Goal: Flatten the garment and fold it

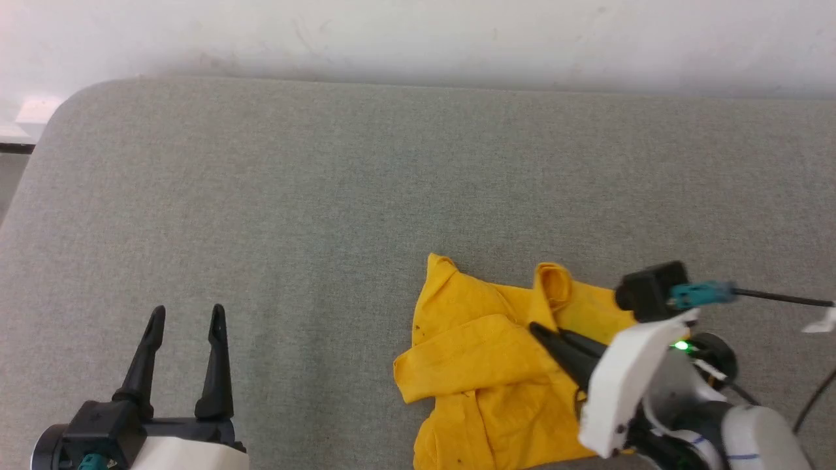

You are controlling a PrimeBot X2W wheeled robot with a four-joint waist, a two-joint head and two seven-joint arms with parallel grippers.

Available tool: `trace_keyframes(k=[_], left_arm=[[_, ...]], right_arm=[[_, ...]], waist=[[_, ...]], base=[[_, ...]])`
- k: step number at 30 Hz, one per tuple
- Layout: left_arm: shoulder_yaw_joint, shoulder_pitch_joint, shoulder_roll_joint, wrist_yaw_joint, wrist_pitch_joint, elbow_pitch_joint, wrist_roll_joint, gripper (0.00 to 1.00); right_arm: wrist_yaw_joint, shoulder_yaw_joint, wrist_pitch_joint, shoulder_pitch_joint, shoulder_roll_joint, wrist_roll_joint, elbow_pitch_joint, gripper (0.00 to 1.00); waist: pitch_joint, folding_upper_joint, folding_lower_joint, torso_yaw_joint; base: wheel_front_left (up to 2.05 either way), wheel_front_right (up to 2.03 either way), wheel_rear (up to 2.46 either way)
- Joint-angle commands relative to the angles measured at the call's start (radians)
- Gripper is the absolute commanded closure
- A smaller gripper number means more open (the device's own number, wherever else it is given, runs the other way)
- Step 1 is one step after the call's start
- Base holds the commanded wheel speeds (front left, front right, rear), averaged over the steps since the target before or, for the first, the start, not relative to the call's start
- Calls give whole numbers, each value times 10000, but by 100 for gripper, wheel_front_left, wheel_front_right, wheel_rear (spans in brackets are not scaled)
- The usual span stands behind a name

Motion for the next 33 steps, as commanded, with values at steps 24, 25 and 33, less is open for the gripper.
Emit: trace_keyframes(k=[24,25,33], left_arm=[[-292,-677,-709,-433,-69,871,-35,0],[-303,-699,-742,-452,-69,909,-27,0],[-100,-546,-816,-527,-71,979,16,0]], right_arm=[[-7,3335,305,-3233,341,-2379,5300,63],[-7,3396,254,-3271,341,-2243,5309,5],[-7,2783,-404,-3318,341,-1168,4458,0]], waist=[[258,0,0,361],[243,0,0,375],[111,0,0,137]], base=[[0,0,0],[0,0,0],[0,0,0]])
